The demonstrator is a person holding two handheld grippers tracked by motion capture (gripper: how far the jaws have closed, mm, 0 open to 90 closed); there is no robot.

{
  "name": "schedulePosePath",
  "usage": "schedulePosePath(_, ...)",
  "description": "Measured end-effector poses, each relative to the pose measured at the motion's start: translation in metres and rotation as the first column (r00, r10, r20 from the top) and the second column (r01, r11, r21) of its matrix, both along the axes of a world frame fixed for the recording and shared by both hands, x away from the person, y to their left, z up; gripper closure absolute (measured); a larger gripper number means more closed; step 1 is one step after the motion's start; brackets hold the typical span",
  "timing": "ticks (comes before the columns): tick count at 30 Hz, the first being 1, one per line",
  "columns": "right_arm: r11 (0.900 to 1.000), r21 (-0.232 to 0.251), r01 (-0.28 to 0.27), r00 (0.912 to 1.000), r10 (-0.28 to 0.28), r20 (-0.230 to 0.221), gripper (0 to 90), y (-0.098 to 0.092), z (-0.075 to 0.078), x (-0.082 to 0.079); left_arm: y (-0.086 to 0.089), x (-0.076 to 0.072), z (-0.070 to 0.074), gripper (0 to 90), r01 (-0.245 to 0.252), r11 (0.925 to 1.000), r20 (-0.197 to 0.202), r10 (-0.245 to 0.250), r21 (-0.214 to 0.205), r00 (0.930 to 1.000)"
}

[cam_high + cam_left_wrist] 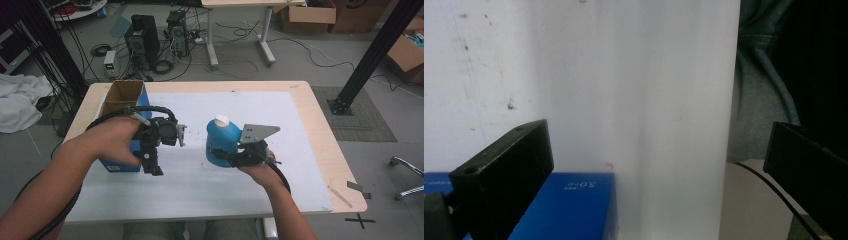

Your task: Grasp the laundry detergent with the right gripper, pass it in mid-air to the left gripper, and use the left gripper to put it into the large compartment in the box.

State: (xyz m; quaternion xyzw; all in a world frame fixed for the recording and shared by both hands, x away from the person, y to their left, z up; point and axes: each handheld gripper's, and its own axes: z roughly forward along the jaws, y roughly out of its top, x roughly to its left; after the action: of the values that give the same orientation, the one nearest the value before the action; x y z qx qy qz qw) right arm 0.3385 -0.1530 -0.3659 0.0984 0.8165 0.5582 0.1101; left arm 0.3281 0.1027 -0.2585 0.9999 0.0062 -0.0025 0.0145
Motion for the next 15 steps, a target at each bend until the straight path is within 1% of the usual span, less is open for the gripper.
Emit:
schedulePosePath(2,0.9991,-0.011,-0.041,0.9992,0.041,-0.003,45.0,0.005,-0.002,-0.001,-0.004,0.0,0.003,0.1,0.005,1.0,-0.004,-0.006,-0.007,1.0)
schedulePosePath(4,0.9975,-0.016,-0.069,0.9976,0.069,-0.004,45.0,0.008,-0.004,-0.002,-0.008,-0.001,0.005,0.1,0.01,0.9999,-0.001,-0.01,-0.005,0.9999)
schedulePosePath(7,0.9912,-0.027,-0.13,0.9914,0.129,-0.018,45.1,0.017,-0.007,-0.004,-0.014,-0.001,0.007,0.1,0.018,0.9998,-0.001,-0.018,0.003,0.9998)
schedulePosePath(11,0.9801,-0.035,-0.196,0.9806,0.195,-0.02,45.3,0.027,-0.01,-0.006,-0.022,-0.001,0.01,0.1,0.029,0.9996,0.003,-0.029,0.006,0.9996)
schedulePosePath(12,0.9761,-0.033,-0.215,0.9767,0.214,-0.018,45.4,0.03,-0.011,-0.006,-0.024,-0.001,0.011,0.1,0.033,0.9994,0.004,-0.033,0.007,0.9995)
schedulePosePath(14,0.9718,-0.033,-0.234,0.9722,0.233,-0.018,45.4,0.035,-0.013,-0.007,-0.027,-0.001,0.011,0.1,0.033,0.9994,0.004,-0.033,0.01,0.9995)
schedulePosePath(15,0.9659,-0.031,-0.257,0.9663,0.257,-0.014,45.4,0.04,-0.014,-0.008,-0.028,-0.001,0.011,0.1,0.033,0.9994,0.004,-0.033,0.009,0.9994)
